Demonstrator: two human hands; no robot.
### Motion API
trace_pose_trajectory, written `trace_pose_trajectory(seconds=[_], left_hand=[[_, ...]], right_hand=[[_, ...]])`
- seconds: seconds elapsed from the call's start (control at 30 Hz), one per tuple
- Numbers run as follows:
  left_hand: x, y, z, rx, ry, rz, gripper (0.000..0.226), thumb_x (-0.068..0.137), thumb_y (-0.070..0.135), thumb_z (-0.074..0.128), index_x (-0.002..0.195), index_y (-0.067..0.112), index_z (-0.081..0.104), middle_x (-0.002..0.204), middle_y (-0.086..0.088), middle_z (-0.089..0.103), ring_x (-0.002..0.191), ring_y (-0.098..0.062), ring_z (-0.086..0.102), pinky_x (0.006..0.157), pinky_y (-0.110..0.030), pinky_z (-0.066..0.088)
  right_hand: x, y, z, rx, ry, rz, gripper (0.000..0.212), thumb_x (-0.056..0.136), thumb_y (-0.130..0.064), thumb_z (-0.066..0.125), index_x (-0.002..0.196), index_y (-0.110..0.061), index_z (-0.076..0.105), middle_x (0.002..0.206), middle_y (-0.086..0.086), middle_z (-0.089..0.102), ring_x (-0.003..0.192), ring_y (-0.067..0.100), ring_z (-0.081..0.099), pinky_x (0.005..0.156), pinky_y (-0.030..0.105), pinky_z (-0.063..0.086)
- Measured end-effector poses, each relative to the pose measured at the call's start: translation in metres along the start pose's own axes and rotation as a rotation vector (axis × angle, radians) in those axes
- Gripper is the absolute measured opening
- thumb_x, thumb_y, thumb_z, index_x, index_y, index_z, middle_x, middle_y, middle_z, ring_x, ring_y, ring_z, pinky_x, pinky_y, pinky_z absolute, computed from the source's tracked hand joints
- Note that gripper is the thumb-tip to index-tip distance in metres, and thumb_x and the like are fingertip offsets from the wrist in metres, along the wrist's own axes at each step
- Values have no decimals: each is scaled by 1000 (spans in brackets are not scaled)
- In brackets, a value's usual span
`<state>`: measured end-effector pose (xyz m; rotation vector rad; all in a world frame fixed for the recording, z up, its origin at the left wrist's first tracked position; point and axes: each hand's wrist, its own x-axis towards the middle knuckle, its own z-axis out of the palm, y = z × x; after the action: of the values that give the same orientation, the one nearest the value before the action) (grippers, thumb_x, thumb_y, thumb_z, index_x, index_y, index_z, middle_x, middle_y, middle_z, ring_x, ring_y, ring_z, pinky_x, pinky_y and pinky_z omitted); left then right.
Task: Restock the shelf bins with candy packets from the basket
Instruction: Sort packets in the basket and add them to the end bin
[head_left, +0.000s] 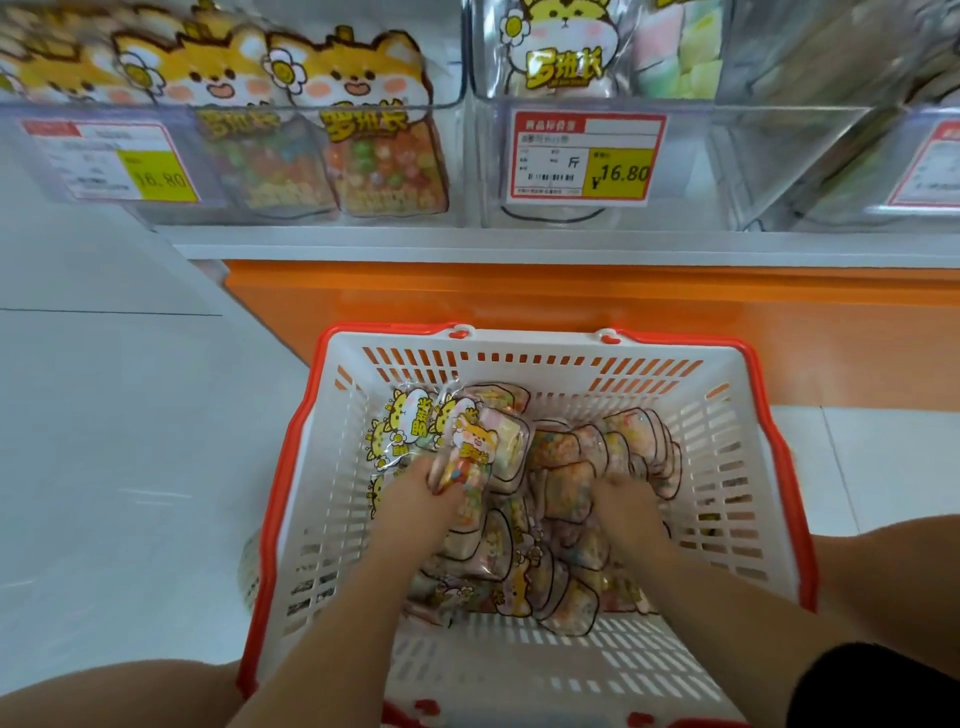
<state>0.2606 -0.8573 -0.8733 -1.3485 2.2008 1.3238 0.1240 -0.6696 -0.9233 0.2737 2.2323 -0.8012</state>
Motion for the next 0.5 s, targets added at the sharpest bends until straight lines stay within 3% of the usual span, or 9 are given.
trace_pose_trajectory(seconds=[0.03, 0.07, 0.13, 0.2, 0.27, 0.37, 0.43, 0.47, 0.5], left_hand=[[-1, 3, -3, -88, -16, -22, 26, 92, 29, 64, 77, 16, 48, 70, -4, 53, 66, -21, 53, 58, -29, 38], [-2, 7, -5, -167, -35, -41, 26, 90, 31, 65, 80, 13, 50, 74, -11, 56, 70, -26, 57, 62, -32, 43], [-4, 12, -7, -271, -68, -68, 30, 86, 42, 64, 92, 14, 54, 90, -16, 62, 85, -31, 65, 80, -42, 52], [-12, 21, -9, -369, -88, -87, 24, 90, 42, 63, 100, 24, 51, 100, 0, 61, 92, -24, 64, 91, -43, 50], [-22, 29, -10, -472, -104, -83, 15, 95, 34, 61, 107, 27, 54, 109, 4, 66, 97, -18, 65, 98, -44, 50], [-37, 42, -19, -675, -147, -78, 17, 96, 19, 63, 109, 29, 63, 111, -7, 73, 102, -30, 69, 81, -39, 55], [-47, 52, -27, -809, -195, -99, 28, 96, 11, 62, 121, 22, 61, 109, -13, 74, 99, -35, 72, 69, -38, 57], [-52, 55, -31, -855, -232, -93, 33, 96, 9, 60, 128, 19, 58, 109, -15, 74, 98, -36, 72, 69, -40, 58], [-58, 59, -35, -889, -273, -80, 37, 98, 8, 57, 134, 17, 54, 110, -17, 74, 97, -37, 72, 70, -42, 59]], right_hand=[[-7, -7, -12, 104, 13, -19, 23, 96, -11, 46, 91, 2, 63, 72, 14, 53, 66, 32, 52, 86, 51, 51], [-13, -13, -26, 228, 3, -13, 24, 97, -11, 45, 106, 1, 64, 74, 14, 55, 67, 31, 54, 61, 43, 49], [-23, -23, -49, 512, -72, 39, 22, 95, -8, 46, 109, -2, 62, 88, 12, 61, 75, 28, 59, 57, 42, 56], [-34, -26, -65, 662, -159, 46, 25, 92, -9, 47, 110, -1, 63, 105, 18, 69, 89, 32, 69, 75, 50, 61], [-49, -32, -77, 726, -191, -10, 29, 92, -10, 45, 112, -1, 65, 97, 16, 75, 88, 30, 73, 89, 56, 56], [-73, -45, -88, 867, -202, -157, 21, 95, -5, 41, 85, -5, 59, 57, 5, 64, 62, 17, 68, 89, 55, 54], [-92, -57, -91, 892, -203, -298, 12, 90, -8, 50, 79, -7, 55, 71, 22, 62, 67, 23, 64, 75, 47, 57], [-104, -62, -93, 809, -160, -412, 7, 86, -12, 56, 80, -8, 57, 81, 28, 61, 70, 24, 61, 69, 42, 55], [-116, -65, -94, 633, -100, -567, 9, 86, -17, 59, 79, -11, 58, 83, 22, 62, 71, 22, 59, 65, 40, 52]])
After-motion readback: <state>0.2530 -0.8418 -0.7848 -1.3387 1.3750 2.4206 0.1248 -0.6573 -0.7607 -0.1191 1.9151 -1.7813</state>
